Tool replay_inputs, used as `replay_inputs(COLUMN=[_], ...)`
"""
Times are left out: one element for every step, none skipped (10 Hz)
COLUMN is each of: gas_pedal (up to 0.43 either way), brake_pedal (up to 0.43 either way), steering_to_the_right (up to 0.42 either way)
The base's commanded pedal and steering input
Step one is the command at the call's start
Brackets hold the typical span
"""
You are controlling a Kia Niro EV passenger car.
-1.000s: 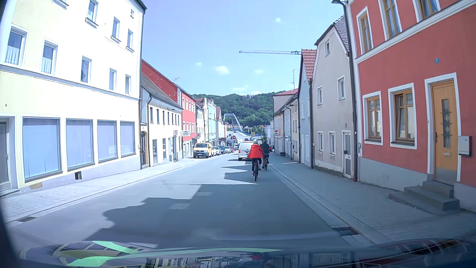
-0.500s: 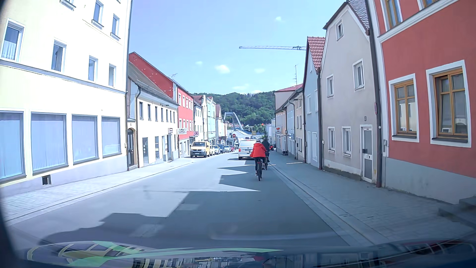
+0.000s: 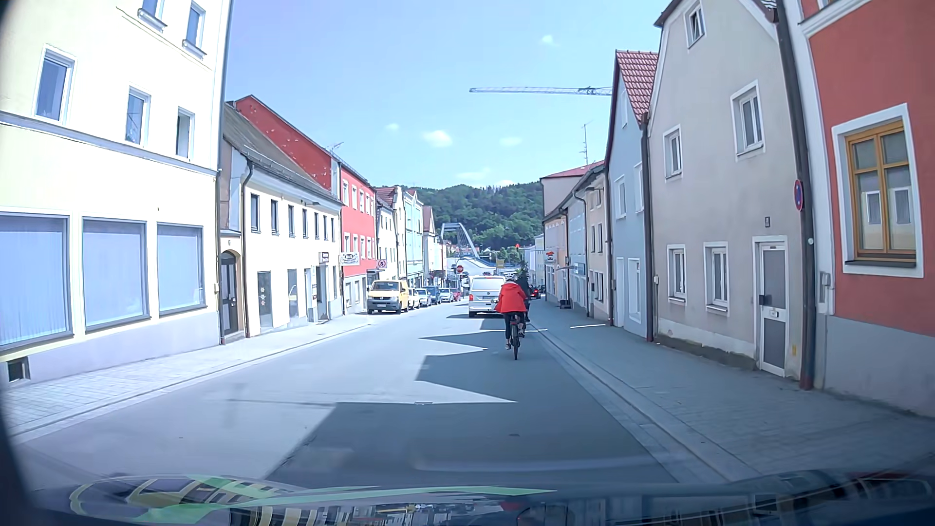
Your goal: Follow the waypoints while adhering to traffic rules and regulations
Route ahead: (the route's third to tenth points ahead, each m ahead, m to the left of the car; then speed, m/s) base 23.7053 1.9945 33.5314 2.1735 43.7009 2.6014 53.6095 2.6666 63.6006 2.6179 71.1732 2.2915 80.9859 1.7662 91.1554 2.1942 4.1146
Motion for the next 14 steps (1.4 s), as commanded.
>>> replay_inputs(gas_pedal=[0.0,0.0,0.0,0.0,0.0,0.0,0.0,0.0,0.0,0.0,0.0,0.0,0.0,0.0], brake_pedal=[0.189,0.189,0.171,0.134,0.11,0.091,0.085,0.073,0.073,0.079,0.091,0.098,0.098,0.098], steering_to_the_right=[-0.022,-0.023,-0.019,-0.016,-0.016,-0.016,-0.016,-0.016,-0.016,-0.016,-0.016,-0.016,-0.016,-0.016])
